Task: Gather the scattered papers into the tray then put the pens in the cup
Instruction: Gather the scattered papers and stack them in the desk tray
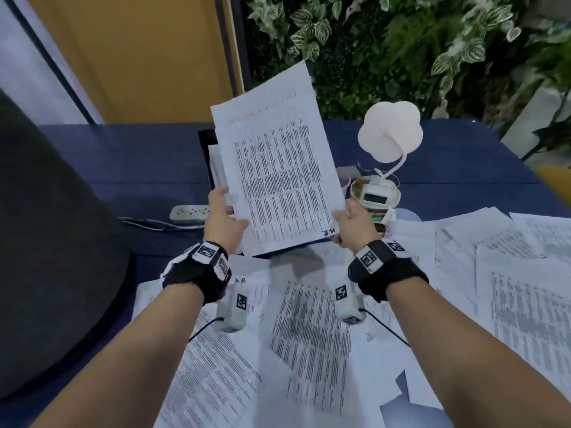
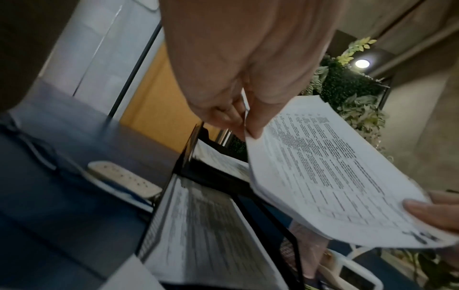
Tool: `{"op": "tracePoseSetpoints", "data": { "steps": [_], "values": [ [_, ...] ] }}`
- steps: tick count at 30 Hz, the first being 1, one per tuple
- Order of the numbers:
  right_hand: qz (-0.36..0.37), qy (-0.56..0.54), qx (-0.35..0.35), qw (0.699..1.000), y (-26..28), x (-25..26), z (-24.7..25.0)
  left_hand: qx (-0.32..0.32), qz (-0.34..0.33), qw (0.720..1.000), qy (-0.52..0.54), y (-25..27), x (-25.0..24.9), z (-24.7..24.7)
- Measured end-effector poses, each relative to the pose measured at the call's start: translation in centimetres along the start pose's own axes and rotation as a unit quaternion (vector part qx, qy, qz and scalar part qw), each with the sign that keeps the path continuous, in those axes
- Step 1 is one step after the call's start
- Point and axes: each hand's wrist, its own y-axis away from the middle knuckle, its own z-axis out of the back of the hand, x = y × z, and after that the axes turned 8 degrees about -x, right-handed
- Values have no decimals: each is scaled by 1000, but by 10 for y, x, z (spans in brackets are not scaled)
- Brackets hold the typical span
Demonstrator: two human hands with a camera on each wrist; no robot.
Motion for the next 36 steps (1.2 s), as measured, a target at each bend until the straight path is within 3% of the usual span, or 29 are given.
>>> {"op": "tracePoseSetpoints", "data": {
  "steps": [5, 10, 12, 14, 16, 18, 24, 27, 32, 36],
  "values": [
    [-19, -28, -13, 999, -31, 20, -35, -13, -107, 972, -207, -38, -8, 14],
    [-30, -70, -29, 997, -60, 35, -57, -23, -128, 934, -334, -81, -12, 15],
    [-18, -12, -48, 999, -69, 34, -65, 15, -107, 915, -388, -93, -5, 12],
    [21, 98, -56, 993, -78, 29, -70, 61, -97, 880, -461, -99, -1, 9],
    [59, 227, -42, 971, -83, 23, -71, 91, -110, 836, -530, -101, 0, 6],
    [86, 289, -30, 953, -83, 22, -70, 110, -112, 807, -569, -101, -1, 3],
    [127, 423, -36, 897, -79, 22, -69, 133, -134, 755, -628, -99, 3, 0],
    [134, 423, -33, 896, -73, 18, -65, 109, -148, 776, -603, -90, 8, -1],
    [148, 368, -35, 917, -46, 5, -55, 44, -164, 887, -429, -56, 32, -4],
    [137, 345, -31, 928, -19, -17, -43, 5, -168, 923, -347, -19, 53, -13]
  ]
}}
